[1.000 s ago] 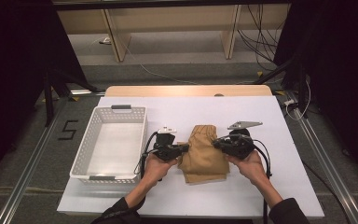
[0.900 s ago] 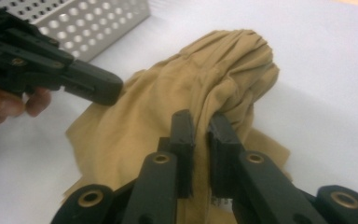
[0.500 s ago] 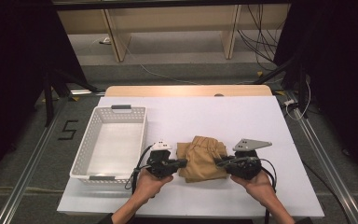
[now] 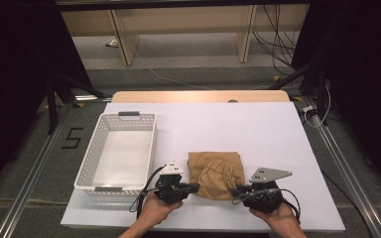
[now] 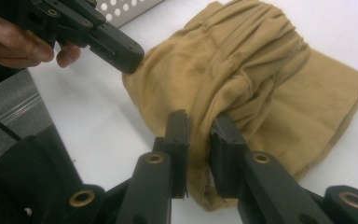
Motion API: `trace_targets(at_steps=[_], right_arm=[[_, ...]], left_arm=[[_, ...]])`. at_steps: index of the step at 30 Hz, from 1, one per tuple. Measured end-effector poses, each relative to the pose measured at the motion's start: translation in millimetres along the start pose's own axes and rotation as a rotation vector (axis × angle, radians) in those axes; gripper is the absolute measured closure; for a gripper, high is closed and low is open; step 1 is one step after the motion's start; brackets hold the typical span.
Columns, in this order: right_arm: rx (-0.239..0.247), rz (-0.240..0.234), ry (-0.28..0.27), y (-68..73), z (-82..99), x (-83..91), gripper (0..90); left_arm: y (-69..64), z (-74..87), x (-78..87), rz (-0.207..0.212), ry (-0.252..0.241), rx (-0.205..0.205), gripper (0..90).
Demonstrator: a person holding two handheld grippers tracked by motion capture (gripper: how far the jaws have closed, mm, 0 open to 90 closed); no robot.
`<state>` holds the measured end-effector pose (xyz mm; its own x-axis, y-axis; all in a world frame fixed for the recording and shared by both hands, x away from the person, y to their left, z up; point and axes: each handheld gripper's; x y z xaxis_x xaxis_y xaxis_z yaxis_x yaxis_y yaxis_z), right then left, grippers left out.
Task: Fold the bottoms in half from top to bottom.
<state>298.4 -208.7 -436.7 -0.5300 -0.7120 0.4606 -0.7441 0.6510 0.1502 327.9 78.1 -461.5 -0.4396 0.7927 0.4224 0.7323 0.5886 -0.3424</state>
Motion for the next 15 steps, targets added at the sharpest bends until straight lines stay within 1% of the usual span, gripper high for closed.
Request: trace_targets(at_steps=[8, 15], right_arm=[[0.017, -0.011, 0.042, 13.1, 13.3, 8.1, 81.4], [0.025, -0.014, 0.062, 20.6, 21.0, 13.2, 83.0]], left_arm=[[-5.0, 10.2, 2.7, 0.014, 0.038, -0.021, 89.5], [-7.1, 14.8, 4.2, 0.018, 0.048, -0.03, 89.5]])
Point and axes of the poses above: each handheld gripper's, and its own axes: x roughly backward along the jaws, z roughly out of its underside, y roughly to its left, and after that the axes turned 12 degrees about -y, right-handed
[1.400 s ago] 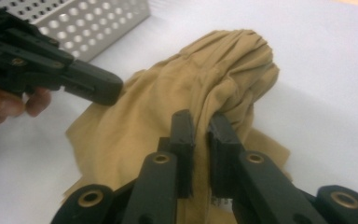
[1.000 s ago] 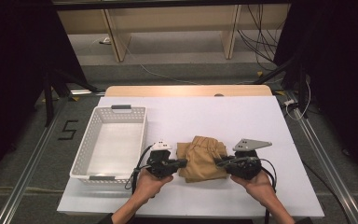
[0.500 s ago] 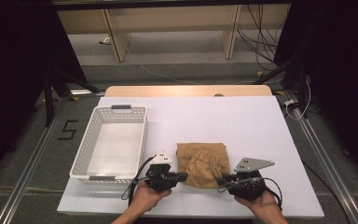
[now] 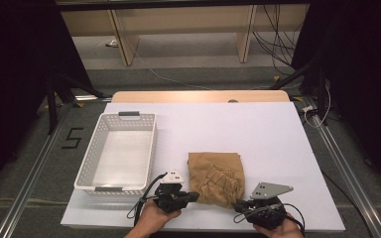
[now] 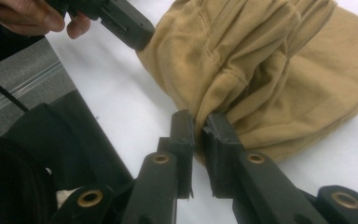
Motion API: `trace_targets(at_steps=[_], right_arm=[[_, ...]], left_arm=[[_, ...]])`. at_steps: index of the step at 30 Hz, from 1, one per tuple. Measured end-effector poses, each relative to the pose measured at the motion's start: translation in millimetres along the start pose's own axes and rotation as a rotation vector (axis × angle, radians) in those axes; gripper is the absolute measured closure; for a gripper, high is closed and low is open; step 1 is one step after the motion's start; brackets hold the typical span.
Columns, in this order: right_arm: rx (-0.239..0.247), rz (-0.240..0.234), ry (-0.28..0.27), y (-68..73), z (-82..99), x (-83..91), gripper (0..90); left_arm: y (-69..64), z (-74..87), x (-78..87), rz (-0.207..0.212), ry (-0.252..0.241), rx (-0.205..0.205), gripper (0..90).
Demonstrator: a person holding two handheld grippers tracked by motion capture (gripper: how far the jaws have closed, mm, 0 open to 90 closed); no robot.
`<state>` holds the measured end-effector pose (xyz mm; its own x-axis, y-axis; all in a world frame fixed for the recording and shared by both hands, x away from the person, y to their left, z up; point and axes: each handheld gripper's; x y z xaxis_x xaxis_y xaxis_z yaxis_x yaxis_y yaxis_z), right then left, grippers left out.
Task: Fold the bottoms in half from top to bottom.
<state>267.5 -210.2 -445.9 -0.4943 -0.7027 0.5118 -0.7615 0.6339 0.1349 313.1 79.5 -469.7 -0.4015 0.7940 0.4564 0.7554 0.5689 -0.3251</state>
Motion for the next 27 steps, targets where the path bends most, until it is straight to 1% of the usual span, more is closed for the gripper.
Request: trace_targets(at_steps=[1, 3, 12, 13, 16, 20, 23, 25, 27], right_arm=[[-0.005, -0.002, 0.007, 1.3, 0.9, 0.6, 83.9], [-0.001, -0.007, 0.013, 2.7, 2.5, 0.6, 84.6], [0.015, -0.018, 0.044, 8.6, 8.9, 0.6, 86.5], [0.01, -0.02, 0.052, 10.2, 9.8, 0.4, 86.5], [0.031, -0.027, 0.069, 13.6, 12.3, -0.9, 86.5], [0.042, -0.028, 0.076, 16.6, 14.7, 1.0, 84.4], [0.035, -0.034, 0.066, 16.5, 15.7, 4.4, 82.9], [0.022, -0.039, 0.063, 17.0, 15.8, 6.1, 79.5], [0.019, -0.049, 0.055, 17.6, 15.9, 7.6, 77.7]], left_arm=[[-0.5, 0.6, 0.0, 0.0, 0.003, -0.001, 89.5], [-1.3, 2.1, -0.3, -0.001, 0.011, -0.007, 89.4], [-1.0, 7.2, 2.4, -0.001, 0.024, -0.006, 89.3], [-0.9, 7.6, 2.7, -0.001, 0.028, -0.007, 89.3], [-0.6, 9.3, 3.6, 0.0, 0.035, -0.012, 89.3], [0.2, 11.1, 5.8, 0.002, 0.043, -0.013, 89.1], [0.6, 12.3, 6.7, 0.002, 0.045, -0.01, 89.0], [0.1, 13.0, 7.1, 0.002, 0.048, -0.006, 89.0], [0.3, 13.2, 7.6, 0.002, 0.049, -0.011, 89.0]])
Point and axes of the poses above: each handheld gripper's, and its own axes: x roughly backward along the jaws, z roughly out of its underside, y roughly to its left, and after that the axes turned 12 degrees about -y, right-handed
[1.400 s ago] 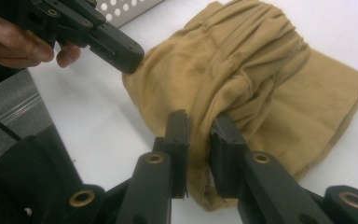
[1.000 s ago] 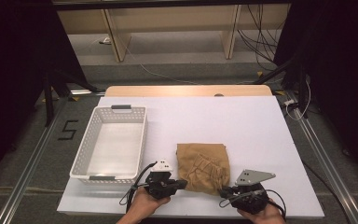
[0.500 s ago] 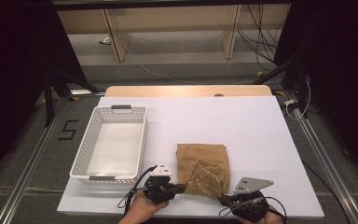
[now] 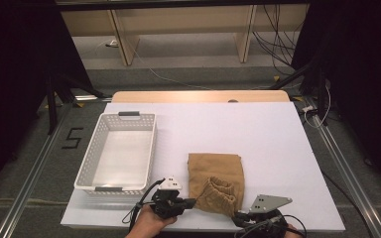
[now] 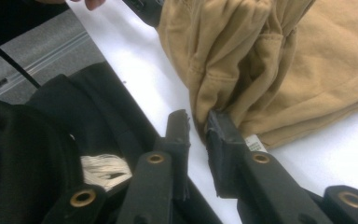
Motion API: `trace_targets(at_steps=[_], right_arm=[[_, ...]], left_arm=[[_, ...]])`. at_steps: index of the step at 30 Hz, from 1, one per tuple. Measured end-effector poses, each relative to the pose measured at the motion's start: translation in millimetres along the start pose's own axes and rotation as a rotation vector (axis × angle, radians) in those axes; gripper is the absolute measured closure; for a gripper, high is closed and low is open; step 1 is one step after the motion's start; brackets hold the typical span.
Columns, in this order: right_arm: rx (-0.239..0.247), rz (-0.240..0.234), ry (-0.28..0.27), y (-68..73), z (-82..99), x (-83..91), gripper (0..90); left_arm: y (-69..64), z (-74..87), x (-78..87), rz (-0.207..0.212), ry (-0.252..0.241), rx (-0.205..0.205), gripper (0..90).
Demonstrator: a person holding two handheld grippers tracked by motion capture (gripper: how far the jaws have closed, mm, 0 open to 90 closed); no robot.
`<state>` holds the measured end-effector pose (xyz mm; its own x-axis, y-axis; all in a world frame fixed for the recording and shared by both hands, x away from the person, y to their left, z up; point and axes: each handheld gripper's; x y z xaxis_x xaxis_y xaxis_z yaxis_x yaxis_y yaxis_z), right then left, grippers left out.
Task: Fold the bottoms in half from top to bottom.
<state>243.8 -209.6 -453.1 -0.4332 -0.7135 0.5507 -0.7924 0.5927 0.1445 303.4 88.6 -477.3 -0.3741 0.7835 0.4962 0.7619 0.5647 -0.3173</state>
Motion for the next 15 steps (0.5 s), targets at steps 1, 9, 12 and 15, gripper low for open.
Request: trace_targets(at_steps=[1, 9, 12, 15], right_arm=[[0.0, -0.003, -0.004, 0.0, 0.0, 0.6, 75.8], [-0.1, -0.074, -0.109, -10.8, -4.0, 17.1, 58.3], [-0.149, -0.063, -0.165, -17.4, -6.1, 24.9, 53.9], [-0.171, -0.024, -0.162, -20.8, -6.4, 25.1, 51.1]], left_arm=[[0.0, 0.3, 0.4, -0.001, 0.0, 0.003, 88.9], [-0.5, 2.5, 1.2, -0.002, 0.0, 0.002, 88.9], [-0.9, 2.4, 1.6, -0.003, -0.003, 0.004, 88.8], [-1.4, 2.4, 1.2, -0.003, -0.003, 0.002, 88.8]])
Point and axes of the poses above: each handheld gripper's, and its own axes: x roughly backward along the jaws, z roughly out of its underside, y roughly to its left, and after that the axes turned 12 degrees about -y, right-handed
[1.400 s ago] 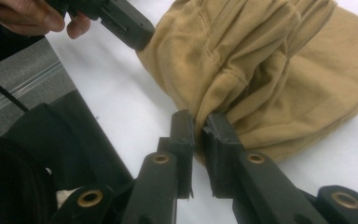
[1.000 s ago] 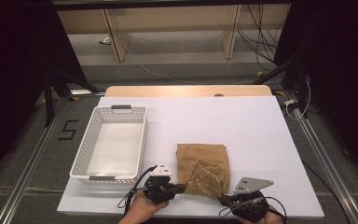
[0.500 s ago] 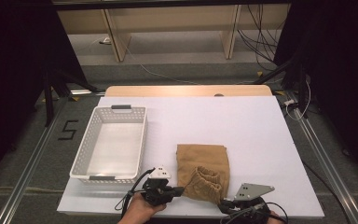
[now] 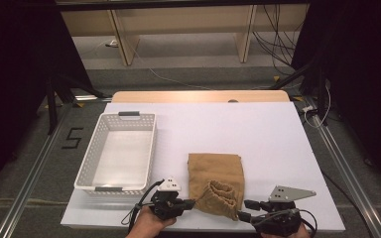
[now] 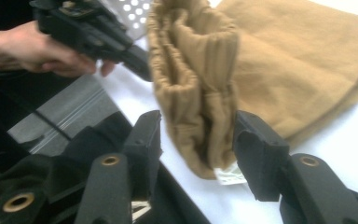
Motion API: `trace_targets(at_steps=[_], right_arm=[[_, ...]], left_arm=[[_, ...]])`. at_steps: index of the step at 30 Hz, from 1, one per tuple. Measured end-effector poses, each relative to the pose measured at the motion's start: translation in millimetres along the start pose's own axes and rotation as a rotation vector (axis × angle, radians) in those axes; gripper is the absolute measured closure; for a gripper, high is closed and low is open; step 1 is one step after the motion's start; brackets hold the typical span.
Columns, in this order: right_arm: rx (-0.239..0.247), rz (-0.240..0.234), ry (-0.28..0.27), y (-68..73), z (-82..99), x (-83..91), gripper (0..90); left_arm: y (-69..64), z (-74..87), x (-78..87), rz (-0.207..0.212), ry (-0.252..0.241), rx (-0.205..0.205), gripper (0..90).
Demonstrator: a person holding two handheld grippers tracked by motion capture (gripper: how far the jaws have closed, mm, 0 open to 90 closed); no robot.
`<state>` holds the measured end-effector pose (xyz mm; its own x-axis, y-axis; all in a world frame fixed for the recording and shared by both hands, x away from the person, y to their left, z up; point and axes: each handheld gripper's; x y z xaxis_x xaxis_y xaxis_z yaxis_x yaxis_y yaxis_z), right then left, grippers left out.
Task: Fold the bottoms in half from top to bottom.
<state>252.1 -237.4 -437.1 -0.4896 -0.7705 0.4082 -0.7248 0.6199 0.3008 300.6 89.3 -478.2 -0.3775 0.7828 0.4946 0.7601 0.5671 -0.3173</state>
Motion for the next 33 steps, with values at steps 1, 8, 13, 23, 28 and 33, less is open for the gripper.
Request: trace_targets(at_steps=[1, 8, 13, 23, 28, 33], right_arm=[[-0.001, 0.007, -0.001, -0.1, -0.1, -0.3, 49.3], [-0.035, 0.054, -0.071, -2.7, -3.9, 4.6, 45.9], [-0.049, 0.16, -0.056, -10.4, -8.3, -0.4, 51.3], [-0.025, 0.138, 0.003, -15.5, -19.3, -31.2, 83.2], [-0.002, 0.074, 0.041, -2.7, -17.8, -39.0, 85.5], [0.03, 0.044, 0.087, 9.0, -9.3, -38.8, 85.4]], left_arm=[[0.0, 0.0, -0.1, 0.0, 0.0, 0.0, 88.8], [-0.4, -0.4, 0.5, -0.003, 0.0, -0.002, 88.9], [-1.1, -0.4, -0.4, -0.008, 0.002, -0.007, 89.1], [-1.9, -0.9, -0.5, -0.009, -0.002, -0.015, 89.3], [-2.3, -0.8, -0.1, -0.01, 0.005, -0.023, 89.3], [-3.8, -0.9, -0.3, -0.007, 0.011, -0.032, 89.4]])
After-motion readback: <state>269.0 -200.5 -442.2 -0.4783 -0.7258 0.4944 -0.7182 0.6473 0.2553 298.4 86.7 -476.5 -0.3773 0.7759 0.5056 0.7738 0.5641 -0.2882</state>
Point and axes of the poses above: each handheld gripper's, and its own axes: x roughly backward along the jaws, z roughly out of its underside, y roughly to its left, and after that the axes turned 12 degrees about -y, right-handed
